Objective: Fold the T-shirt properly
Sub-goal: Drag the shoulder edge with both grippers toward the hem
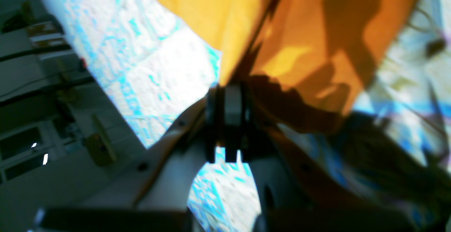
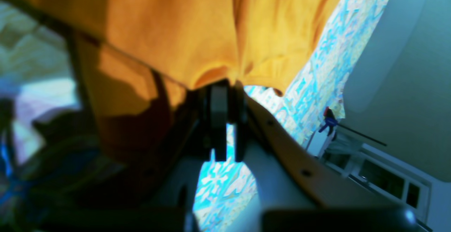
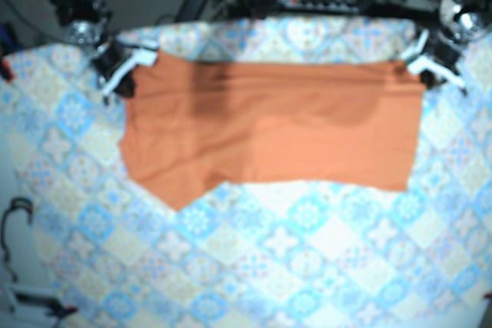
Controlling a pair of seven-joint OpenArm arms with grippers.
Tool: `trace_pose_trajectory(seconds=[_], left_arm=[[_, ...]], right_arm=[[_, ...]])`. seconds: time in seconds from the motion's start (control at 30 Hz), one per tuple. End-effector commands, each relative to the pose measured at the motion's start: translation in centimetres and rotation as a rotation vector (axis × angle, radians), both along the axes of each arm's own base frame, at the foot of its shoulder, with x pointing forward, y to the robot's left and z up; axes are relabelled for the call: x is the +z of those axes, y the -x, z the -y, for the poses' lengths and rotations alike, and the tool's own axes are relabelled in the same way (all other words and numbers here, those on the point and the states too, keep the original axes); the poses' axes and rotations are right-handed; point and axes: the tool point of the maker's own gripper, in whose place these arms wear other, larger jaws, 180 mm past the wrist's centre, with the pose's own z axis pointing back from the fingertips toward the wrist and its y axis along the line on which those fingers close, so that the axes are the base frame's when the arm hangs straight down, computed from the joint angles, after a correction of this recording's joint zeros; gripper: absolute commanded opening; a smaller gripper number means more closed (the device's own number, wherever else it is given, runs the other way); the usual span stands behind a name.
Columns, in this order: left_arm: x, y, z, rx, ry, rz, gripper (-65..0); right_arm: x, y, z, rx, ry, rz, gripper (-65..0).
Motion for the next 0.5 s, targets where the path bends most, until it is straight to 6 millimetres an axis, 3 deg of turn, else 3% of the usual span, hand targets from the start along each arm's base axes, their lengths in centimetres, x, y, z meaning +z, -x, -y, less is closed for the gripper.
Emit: trace_pose_trajectory(seconds=[0.0,0.17,0.47], left_arm=[[1.0,-0.8,-0.7,-0.004,-0.026,0.031,-65.0],[1.0,-0.8,-0.7,-0.004,-0.026,0.031,-65.0],[0.9,-0.7,-0.6,0.005,-0.021,0.036,-65.0]], right_arm=[[0.5,-0.4,0.5,0.005,0.011,0.023,-65.0],[0.9,-1.6,-0.9,0.036,-0.002,0.046,-65.0],[-0.1,-1.6,-0.2,0.024,0.011,0.021,-65.0]])
